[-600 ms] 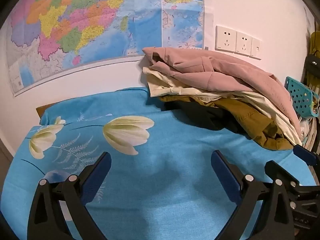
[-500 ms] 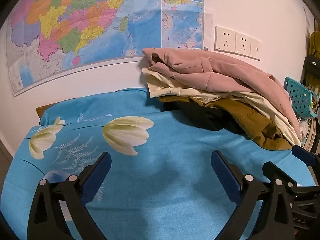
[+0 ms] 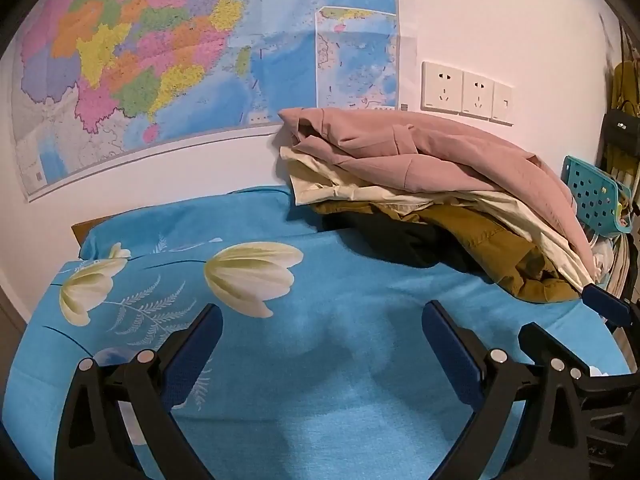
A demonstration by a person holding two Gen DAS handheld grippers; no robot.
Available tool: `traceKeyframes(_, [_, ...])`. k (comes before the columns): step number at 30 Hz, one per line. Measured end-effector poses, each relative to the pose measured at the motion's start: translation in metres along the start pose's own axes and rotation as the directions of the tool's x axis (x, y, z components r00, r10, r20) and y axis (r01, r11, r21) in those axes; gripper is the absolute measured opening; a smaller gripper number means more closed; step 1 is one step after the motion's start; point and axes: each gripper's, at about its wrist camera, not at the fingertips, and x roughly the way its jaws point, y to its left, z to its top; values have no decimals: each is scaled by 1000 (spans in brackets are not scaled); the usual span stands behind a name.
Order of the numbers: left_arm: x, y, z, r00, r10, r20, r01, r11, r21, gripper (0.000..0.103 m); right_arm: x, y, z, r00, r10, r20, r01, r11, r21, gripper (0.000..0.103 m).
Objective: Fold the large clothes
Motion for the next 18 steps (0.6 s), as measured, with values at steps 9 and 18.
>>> traceKeyframes(9, [-3, 3, 1, 1000, 1, 13, -1, 1000, -11, 96, -1, 3, 0, 1000, 5, 13, -5, 1000, -9, 97])
traceKeyframes(18, [-4, 2, 0, 1000, 6, 24, -5, 1000, -7, 96, -1, 3, 1, 1000, 9, 16, -9, 1000, -8, 97])
